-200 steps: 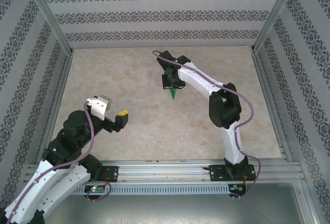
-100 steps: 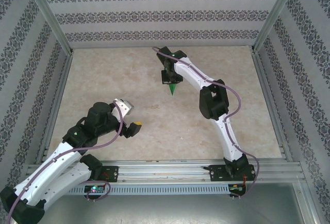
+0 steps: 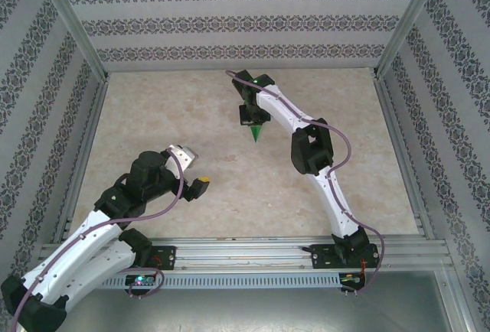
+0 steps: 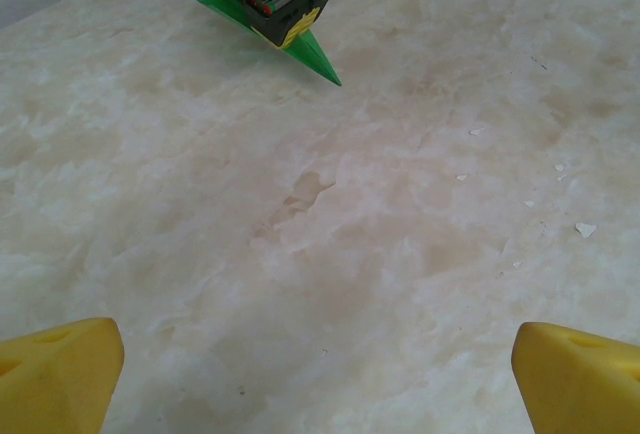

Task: Fold a paper plane with a square sheet of paper (fold left side to right side)
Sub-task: Place the paper plane at the center of the table.

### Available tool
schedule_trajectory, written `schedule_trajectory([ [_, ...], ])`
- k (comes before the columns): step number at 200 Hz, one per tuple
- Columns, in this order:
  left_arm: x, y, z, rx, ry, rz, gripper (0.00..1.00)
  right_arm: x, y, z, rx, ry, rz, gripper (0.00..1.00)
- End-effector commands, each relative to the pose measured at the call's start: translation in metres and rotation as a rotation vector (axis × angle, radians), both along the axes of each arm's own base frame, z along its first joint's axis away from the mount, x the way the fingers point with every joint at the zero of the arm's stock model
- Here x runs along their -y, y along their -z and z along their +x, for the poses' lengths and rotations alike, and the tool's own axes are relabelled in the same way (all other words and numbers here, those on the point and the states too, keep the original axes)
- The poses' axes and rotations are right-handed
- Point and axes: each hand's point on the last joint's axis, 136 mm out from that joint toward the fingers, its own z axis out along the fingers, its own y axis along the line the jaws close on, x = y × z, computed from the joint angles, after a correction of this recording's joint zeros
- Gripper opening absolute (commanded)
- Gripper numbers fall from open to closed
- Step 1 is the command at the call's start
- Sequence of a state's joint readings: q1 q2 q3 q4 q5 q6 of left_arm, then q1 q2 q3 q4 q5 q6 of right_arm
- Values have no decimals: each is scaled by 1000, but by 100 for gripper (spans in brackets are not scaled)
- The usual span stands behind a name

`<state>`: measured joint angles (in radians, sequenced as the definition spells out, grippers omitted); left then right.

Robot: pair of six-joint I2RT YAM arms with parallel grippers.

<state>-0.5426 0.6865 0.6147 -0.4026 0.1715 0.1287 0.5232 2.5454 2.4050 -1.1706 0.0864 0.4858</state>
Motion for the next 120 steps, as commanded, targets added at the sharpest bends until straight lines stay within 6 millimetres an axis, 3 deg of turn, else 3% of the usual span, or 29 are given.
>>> schedule_trajectory([
  [1,-2,-2,7,31,-9,14,100,5,7,0,-16,-1,-31,0],
  [120,1,5,7,-3,5,22,100,9,31,-1,-49,24,-52,0],
])
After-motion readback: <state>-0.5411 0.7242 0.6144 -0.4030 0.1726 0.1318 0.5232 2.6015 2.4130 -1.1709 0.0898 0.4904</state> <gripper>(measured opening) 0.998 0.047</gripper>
